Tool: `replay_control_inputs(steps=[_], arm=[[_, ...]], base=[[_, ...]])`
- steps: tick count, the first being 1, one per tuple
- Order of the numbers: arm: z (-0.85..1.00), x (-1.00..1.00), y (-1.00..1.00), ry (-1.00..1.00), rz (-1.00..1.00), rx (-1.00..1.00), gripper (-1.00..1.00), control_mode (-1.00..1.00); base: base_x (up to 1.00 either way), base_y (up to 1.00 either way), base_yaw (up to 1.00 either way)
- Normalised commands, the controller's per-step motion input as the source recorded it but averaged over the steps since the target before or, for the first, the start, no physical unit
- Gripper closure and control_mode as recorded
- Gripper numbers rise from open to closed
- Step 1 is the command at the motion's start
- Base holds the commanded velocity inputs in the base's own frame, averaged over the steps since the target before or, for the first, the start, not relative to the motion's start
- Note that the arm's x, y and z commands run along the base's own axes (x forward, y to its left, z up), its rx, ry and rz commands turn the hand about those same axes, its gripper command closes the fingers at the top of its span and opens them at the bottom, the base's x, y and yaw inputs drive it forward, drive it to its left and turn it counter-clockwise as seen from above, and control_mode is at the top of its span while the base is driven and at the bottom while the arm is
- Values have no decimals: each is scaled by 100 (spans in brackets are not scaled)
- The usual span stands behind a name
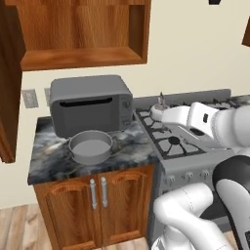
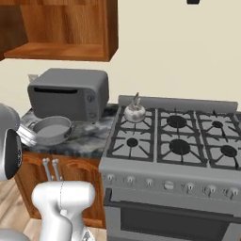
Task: Pick the kettle from the cabinet and place it on a stove burner. Then pick the pot from the counter and place it on another stove burner. Finally, turn both burners on.
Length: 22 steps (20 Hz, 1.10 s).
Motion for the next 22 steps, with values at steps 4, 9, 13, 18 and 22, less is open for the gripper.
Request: replay_control_inputs(steps=[4, 9, 13, 18, 22], arm=[[0, 0, 0, 0, 0, 0, -100, 100], [0, 0, 0, 0, 0, 0, -100, 100], [0, 0, 0, 0, 0, 0, -100, 100], [0, 0, 0, 0, 0, 0, -100, 100], [0, 0, 0, 0, 0, 0, -100, 100]], base=[[0, 49, -2], [21, 40, -1], [38, 9, 0], [37, 5, 0], [42, 15, 0]])
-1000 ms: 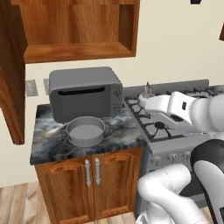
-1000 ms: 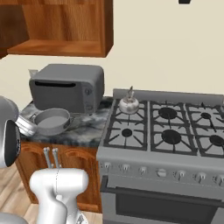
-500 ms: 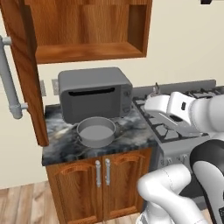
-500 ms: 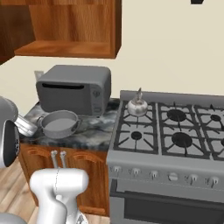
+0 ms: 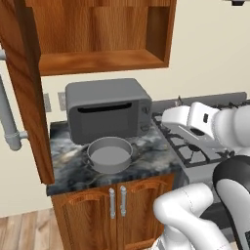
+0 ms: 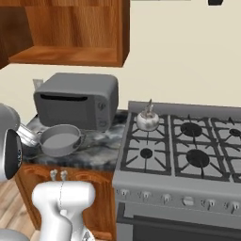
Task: Pick the kettle from the cabinet and place it on a stove burner. Then pick the pot from the counter and place it on another stove burner. Finally, turn both burners on.
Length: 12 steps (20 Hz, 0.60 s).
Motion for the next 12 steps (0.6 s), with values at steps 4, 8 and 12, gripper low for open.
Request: replay_control_inputs(steps=[4, 8, 12], arm=[[0, 0, 0, 0, 0, 0, -100, 100], [0, 0, 0, 0, 0, 0, -100, 100], [0, 0, 0, 0, 0, 0, -100, 100]], base=[[46, 21, 0], [44, 23, 0], [36, 24, 0]])
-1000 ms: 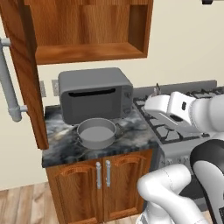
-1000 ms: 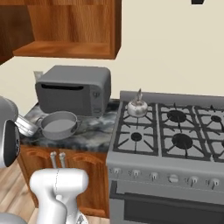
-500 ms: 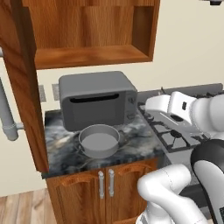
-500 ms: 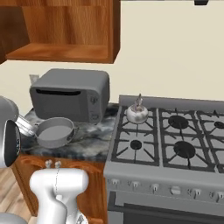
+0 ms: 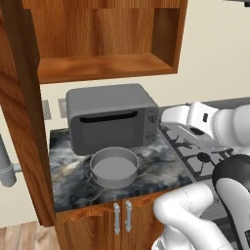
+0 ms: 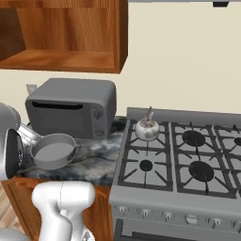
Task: Pick the kettle from the cabinet and place it on a stove burner. Then pick the pot from the counter and place it on another stove burner. Finally, turn both burners on.
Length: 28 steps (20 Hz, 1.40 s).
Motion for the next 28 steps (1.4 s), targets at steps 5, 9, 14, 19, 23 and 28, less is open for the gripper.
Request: replay_control_inputs(steps=[5, 9, 14, 19, 23, 28], arm=[[-1, 0, 2, 0, 0, -3, -100, -100], [-12, 0, 1, 1, 0, -2, -100, -100], [-3, 0, 1, 9, 0, 0, -100, -100], [-12, 0, 0, 17, -2, -2, -100, -100], [-22, 0, 0, 13, -2, -5, -100, -100], [-25, 4, 0, 7, 0, -6, -100, -100]], base=[[1, 5, 0], [0, 0, 0], [0, 0, 0], [0, 0, 0], [0, 0, 0], [0, 0, 0]])
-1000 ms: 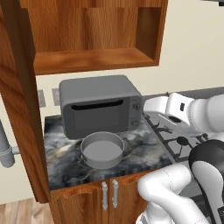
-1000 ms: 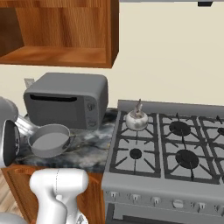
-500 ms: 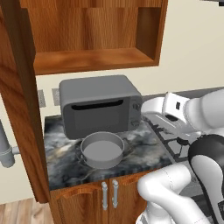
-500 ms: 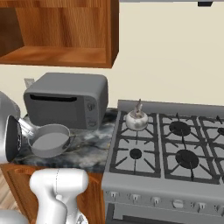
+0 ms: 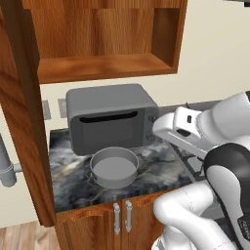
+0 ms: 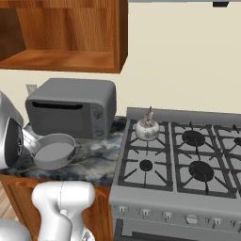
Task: Pick the kettle from the cabinet and place it on a stove burner. Then pick the pot from the counter and place it on another stove burner. Finally, turn both burners on.
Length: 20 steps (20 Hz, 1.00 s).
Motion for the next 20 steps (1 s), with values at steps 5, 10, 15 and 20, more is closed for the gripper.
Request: replay_control_inputs(steps=[5, 10, 15, 20], arm=[[-30, 1, 0, 6, 0, -3, -100, -100], [-26, 10, 0, 6, 0, -2, -100, -100], [-31, 12, 0, 5, -1, -1, -100, -100], [-29, 14, 0, 5, -3, -2, -100, -100]], base=[[0, 0, 0], [0, 0, 0], [0, 0, 0], [0, 0, 0]])
